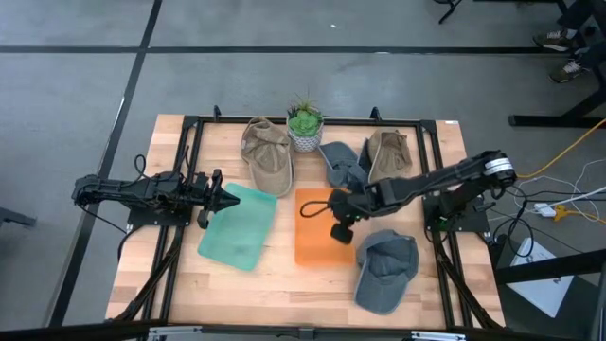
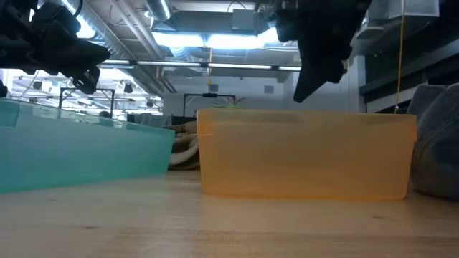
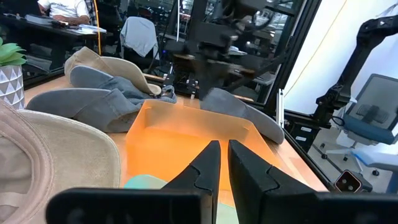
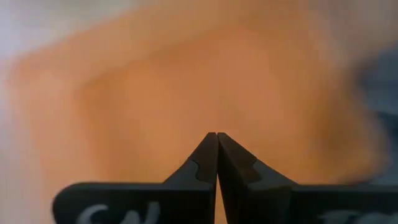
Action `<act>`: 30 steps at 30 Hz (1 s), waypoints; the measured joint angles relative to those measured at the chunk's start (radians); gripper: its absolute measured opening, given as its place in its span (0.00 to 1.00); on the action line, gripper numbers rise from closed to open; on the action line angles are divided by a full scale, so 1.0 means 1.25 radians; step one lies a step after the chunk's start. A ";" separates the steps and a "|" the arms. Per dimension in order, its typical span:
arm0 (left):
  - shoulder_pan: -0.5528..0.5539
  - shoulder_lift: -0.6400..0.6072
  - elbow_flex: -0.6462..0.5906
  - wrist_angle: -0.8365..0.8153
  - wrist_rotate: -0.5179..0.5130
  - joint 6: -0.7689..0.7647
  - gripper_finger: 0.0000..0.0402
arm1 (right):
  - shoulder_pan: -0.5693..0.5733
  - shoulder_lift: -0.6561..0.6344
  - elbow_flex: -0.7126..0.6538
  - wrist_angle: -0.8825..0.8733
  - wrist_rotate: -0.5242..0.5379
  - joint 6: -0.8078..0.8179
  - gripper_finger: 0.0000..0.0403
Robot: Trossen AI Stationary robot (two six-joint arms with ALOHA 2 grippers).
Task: Pick & Place hat
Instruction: Put the right brown cap into the orange bin
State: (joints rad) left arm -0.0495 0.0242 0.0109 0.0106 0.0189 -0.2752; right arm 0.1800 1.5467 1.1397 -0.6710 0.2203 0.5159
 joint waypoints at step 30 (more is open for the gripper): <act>0.000 0.000 0.000 0.000 0.000 0.000 0.07 | -0.108 -0.002 0.025 -0.348 0.286 0.348 0.02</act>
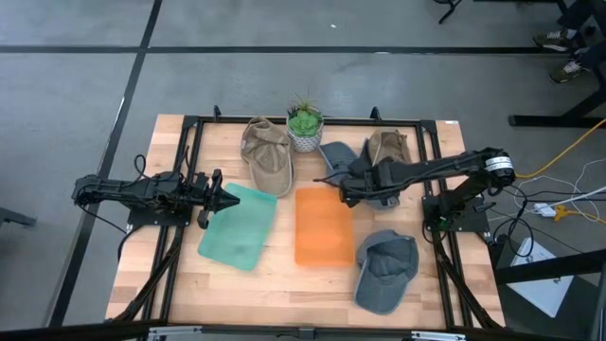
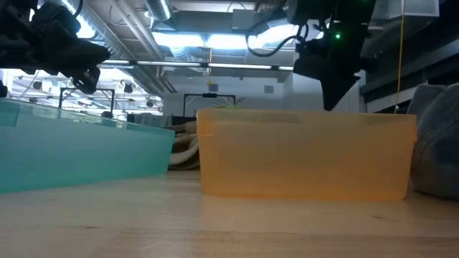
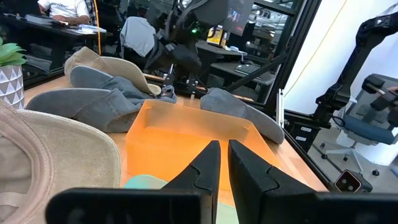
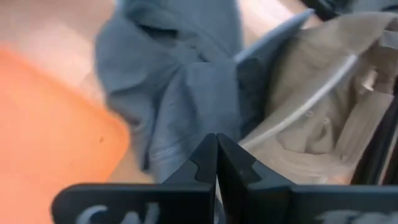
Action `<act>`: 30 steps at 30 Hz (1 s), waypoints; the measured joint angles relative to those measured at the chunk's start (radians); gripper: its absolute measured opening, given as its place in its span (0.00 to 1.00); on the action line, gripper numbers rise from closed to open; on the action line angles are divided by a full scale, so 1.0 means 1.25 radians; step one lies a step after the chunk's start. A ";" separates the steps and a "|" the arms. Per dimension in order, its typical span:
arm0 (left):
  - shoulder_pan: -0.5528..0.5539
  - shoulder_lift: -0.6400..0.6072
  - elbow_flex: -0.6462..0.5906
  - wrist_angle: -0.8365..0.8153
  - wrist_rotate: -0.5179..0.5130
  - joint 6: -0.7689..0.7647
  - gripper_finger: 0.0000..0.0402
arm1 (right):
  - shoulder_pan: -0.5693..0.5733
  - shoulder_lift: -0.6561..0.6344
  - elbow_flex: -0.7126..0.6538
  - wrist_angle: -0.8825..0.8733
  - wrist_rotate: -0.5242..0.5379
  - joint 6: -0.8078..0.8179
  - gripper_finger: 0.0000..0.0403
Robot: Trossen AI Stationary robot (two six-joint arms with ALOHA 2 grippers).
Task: Pick & Place hat
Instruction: Put the right brown cap into the orange bin
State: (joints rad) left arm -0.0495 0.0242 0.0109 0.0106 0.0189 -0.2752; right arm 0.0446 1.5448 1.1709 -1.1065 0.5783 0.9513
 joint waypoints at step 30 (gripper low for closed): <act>0.000 0.000 0.000 0.000 0.000 0.000 0.07 | -0.034 -0.027 -0.014 0.094 -0.024 -0.053 0.35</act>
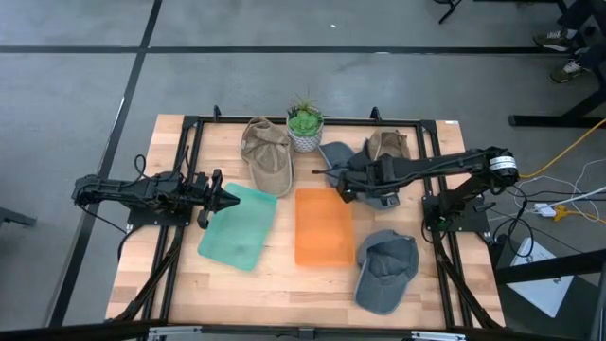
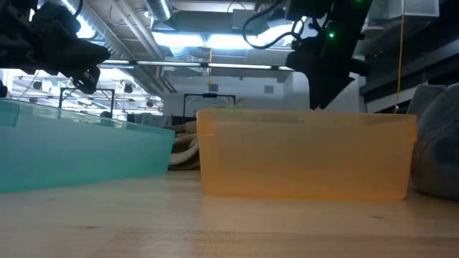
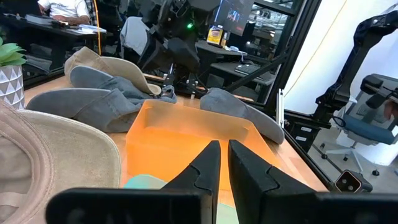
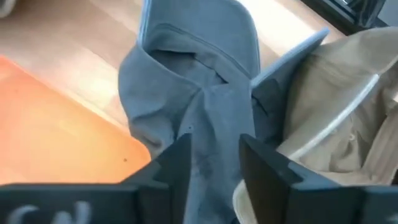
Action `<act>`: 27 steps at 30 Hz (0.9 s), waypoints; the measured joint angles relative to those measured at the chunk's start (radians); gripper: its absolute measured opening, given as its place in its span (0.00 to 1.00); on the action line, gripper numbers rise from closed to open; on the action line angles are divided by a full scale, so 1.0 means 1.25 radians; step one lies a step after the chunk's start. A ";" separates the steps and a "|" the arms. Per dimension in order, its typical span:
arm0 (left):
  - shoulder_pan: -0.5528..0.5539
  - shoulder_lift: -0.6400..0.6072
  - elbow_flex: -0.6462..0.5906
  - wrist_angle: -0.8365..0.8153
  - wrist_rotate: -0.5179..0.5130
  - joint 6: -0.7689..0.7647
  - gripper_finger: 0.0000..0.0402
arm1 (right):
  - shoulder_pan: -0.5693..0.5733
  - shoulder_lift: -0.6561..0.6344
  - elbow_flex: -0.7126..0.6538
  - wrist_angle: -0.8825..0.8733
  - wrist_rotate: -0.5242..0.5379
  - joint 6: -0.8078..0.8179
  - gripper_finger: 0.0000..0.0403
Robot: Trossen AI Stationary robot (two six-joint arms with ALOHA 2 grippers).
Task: Pick & Place hat
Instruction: Put the right brown cap into the orange bin
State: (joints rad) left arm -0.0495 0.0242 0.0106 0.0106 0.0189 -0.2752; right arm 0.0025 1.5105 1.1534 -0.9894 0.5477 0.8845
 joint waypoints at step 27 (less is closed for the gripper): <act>0.000 0.000 0.000 0.000 0.000 0.000 0.07 | -0.005 0.010 -0.013 -0.170 0.090 0.275 0.49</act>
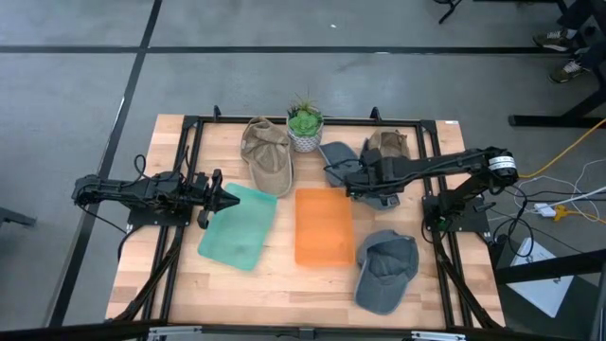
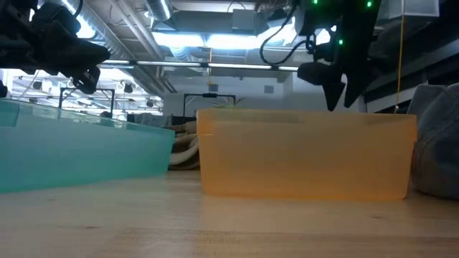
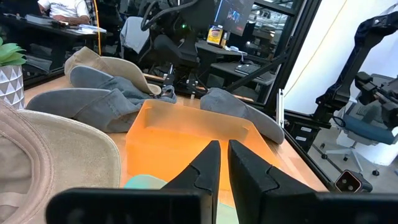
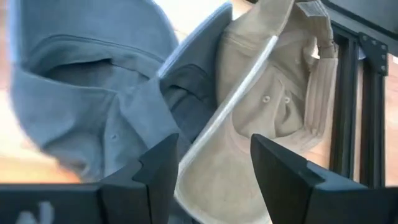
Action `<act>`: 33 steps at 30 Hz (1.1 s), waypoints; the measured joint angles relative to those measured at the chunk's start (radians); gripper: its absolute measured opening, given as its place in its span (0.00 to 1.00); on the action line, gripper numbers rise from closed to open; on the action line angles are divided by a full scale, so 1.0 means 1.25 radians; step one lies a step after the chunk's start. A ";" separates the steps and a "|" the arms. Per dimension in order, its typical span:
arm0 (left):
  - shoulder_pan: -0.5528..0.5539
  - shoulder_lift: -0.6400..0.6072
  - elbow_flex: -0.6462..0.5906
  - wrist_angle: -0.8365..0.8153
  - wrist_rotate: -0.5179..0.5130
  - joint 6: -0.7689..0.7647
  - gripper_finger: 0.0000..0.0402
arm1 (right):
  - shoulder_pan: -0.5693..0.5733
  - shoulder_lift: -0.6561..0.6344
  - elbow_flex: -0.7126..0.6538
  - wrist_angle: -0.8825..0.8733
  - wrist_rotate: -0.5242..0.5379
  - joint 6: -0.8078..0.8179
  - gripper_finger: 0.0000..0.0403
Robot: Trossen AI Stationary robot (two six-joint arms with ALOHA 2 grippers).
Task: Pick & Place hat
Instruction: Put the right brown cap into the orange bin
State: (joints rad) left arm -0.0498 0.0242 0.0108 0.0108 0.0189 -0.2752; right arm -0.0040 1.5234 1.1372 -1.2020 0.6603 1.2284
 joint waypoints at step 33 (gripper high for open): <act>0.000 0.000 0.000 0.000 0.000 0.000 0.07 | -0.007 0.017 -0.152 0.143 0.128 -0.167 0.08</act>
State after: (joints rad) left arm -0.0496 0.0242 0.0107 0.0105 0.0189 -0.2752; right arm -0.0128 1.5442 0.9474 -1.0229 0.8199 1.0196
